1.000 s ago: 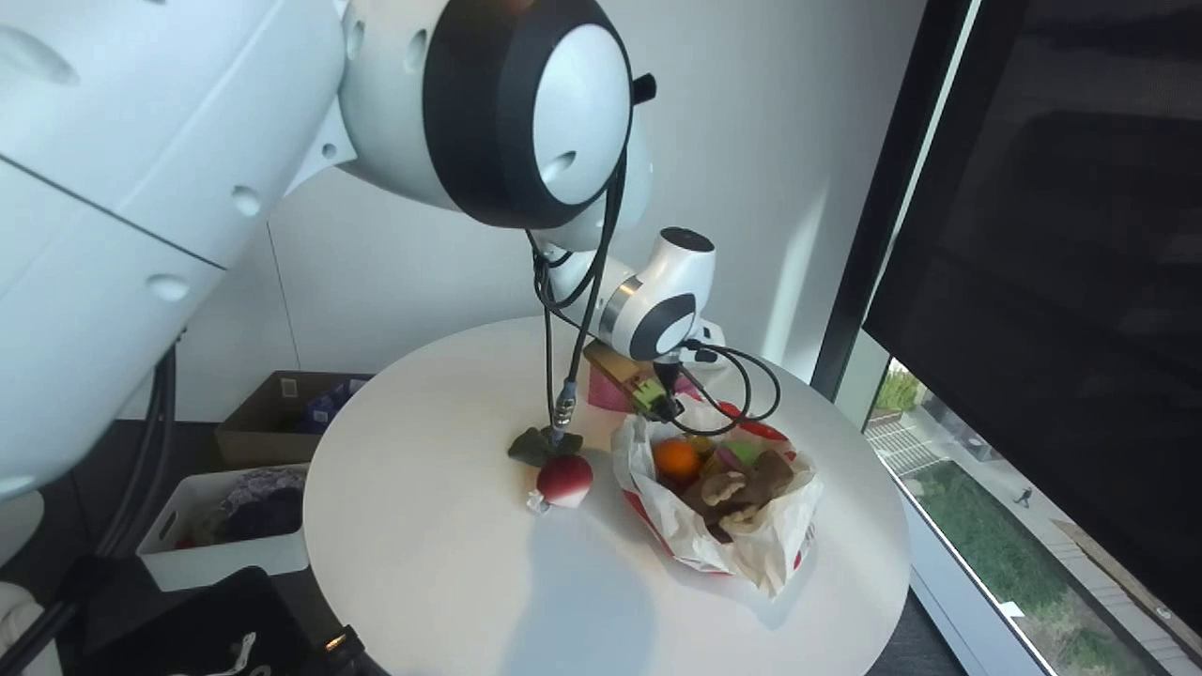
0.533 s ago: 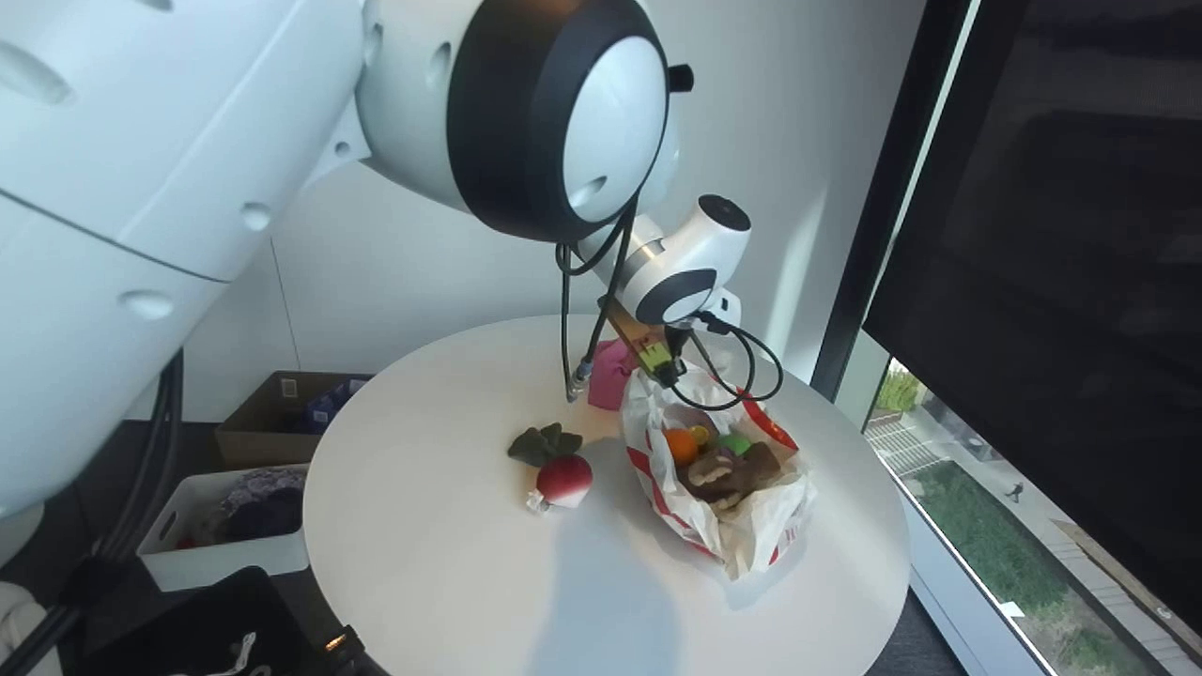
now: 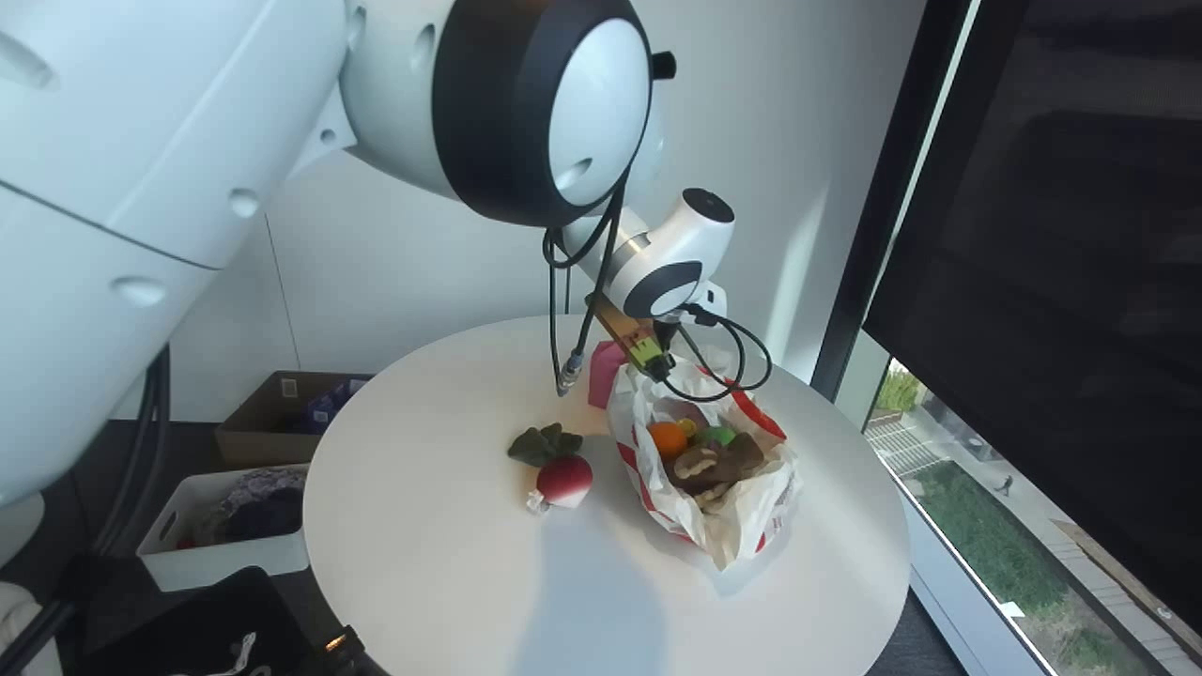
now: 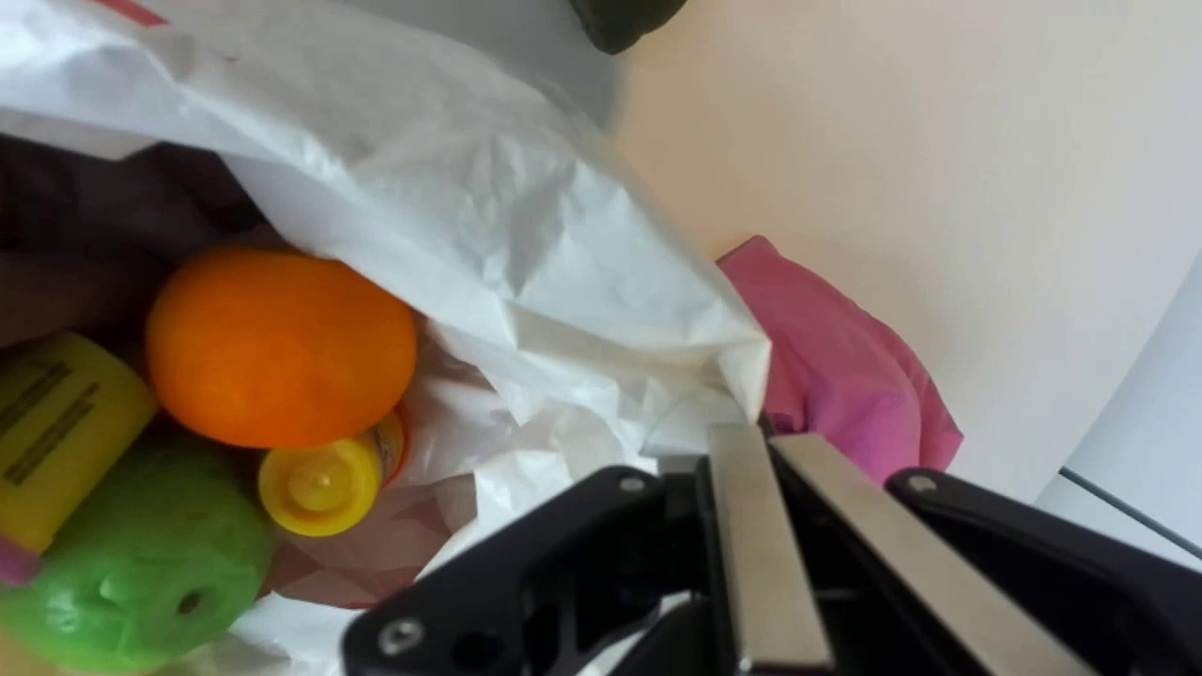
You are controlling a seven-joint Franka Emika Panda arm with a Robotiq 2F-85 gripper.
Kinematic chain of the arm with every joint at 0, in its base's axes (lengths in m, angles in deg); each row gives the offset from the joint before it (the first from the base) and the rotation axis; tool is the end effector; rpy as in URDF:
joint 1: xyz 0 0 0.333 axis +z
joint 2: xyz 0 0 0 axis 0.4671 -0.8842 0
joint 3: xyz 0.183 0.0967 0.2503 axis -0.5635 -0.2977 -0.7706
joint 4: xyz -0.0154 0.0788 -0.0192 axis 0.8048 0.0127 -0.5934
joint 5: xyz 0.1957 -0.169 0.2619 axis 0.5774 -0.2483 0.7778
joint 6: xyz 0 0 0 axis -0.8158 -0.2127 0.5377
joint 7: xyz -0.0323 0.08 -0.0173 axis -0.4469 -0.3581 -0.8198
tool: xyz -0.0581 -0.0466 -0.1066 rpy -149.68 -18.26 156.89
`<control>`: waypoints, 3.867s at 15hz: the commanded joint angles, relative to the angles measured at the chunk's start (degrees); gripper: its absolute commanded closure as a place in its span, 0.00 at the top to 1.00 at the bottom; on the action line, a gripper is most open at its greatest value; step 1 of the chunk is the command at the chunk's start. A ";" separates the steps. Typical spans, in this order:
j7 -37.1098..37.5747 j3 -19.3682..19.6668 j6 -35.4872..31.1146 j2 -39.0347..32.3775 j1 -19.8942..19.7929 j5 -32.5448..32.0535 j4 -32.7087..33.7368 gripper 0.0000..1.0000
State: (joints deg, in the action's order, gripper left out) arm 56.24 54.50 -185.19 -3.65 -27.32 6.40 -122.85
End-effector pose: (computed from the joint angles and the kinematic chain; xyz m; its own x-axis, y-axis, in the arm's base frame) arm 0.7001 0.1502 0.2291 0.9713 -0.1699 0.1667 -0.0927 -0.9151 -0.3925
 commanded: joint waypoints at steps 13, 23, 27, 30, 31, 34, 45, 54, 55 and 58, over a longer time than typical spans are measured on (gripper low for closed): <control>14.77 16.99 10.00 7.33 14.94 -23.61 -3.00 0.72; 16.42 15.69 20.16 13.41 18.85 -33.04 -3.31 1.00; 14.76 13.14 17.66 12.85 18.55 -32.43 -3.27 1.00; 13.19 11.63 19.89 12.54 18.36 -31.54 -4.13 1.00; 11.77 10.66 20.37 12.97 17.87 -30.52 -5.17 1.00; 6.09 7.61 18.17 14.87 16.23 -27.52 -9.39 1.00; -6.22 7.03 1.07 12.46 14.23 -32.01 -25.64 1.00; -5.90 13.12 -15.21 6.73 16.96 -40.74 -29.84 1.00; -5.64 14.62 -17.43 6.46 17.91 -42.44 -30.22 1.00; -5.49 18.00 -21.04 5.28 20.10 -45.37 -30.32 1.00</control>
State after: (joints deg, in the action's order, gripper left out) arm 50.76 69.00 -201.90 2.25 -10.03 -36.35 -152.43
